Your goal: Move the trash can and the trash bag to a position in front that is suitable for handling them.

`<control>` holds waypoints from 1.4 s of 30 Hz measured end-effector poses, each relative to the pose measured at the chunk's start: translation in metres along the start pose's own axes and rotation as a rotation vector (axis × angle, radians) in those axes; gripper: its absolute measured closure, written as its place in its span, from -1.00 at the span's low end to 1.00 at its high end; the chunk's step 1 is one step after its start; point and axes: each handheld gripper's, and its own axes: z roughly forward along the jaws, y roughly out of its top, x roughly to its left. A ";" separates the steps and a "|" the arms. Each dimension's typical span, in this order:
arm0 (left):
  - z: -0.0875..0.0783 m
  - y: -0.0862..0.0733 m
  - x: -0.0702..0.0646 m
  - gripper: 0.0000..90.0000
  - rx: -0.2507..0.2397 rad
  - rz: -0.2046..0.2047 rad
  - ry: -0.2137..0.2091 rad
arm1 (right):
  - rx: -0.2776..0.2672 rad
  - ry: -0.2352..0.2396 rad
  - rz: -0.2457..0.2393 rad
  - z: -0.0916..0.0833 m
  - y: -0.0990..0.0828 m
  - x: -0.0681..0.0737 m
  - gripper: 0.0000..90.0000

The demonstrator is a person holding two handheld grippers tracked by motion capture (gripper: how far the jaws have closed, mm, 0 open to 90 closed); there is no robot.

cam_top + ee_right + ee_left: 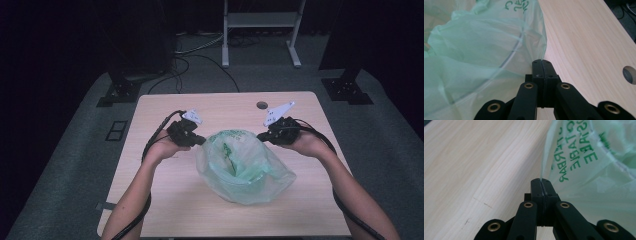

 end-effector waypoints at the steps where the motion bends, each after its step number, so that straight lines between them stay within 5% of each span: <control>1: 0.001 -0.001 0.000 1.00 0.006 0.000 -0.004 | 0.004 0.004 0.002 0.002 -0.001 0.001 1.00; 9: 0.004 -0.010 -0.004 0.99 0.014 0.013 -0.035 | -0.011 0.024 0.027 0.004 -0.008 0.001 1.00; 14: -0.010 -0.010 -0.005 0.50 -0.008 0.030 -0.002 | -0.052 0.019 0.068 -0.016 -0.012 -0.003 0.63; 18: -0.022 -0.012 -0.010 0.30 -0.034 0.061 -0.033 | -0.082 0.063 0.062 -0.037 -0.017 0.000 0.46; 26: -0.030 -0.016 -0.033 0.03 -0.034 0.200 -0.162 | -0.081 0.202 0.024 -0.058 -0.032 0.018 0.13; 28: -0.030 -0.014 -0.036 -0.02 -0.028 0.209 -0.178 | -0.091 0.261 0.020 -0.060 -0.035 0.024 0.07; 31: -0.028 -0.013 -0.040 -0.08 -0.015 0.217 -0.196 | -0.089 0.285 0.001 -0.060 -0.037 0.033 -0.03; 37: -0.021 -0.012 -0.044 -0.08 0.001 0.239 -0.202 | -0.044 0.235 -0.034 -0.046 -0.038 0.046 -0.04; 42: -0.018 -0.013 -0.047 0.07 0.006 0.264 -0.207 | -0.040 0.191 -0.058 -0.037 -0.035 0.048 0.27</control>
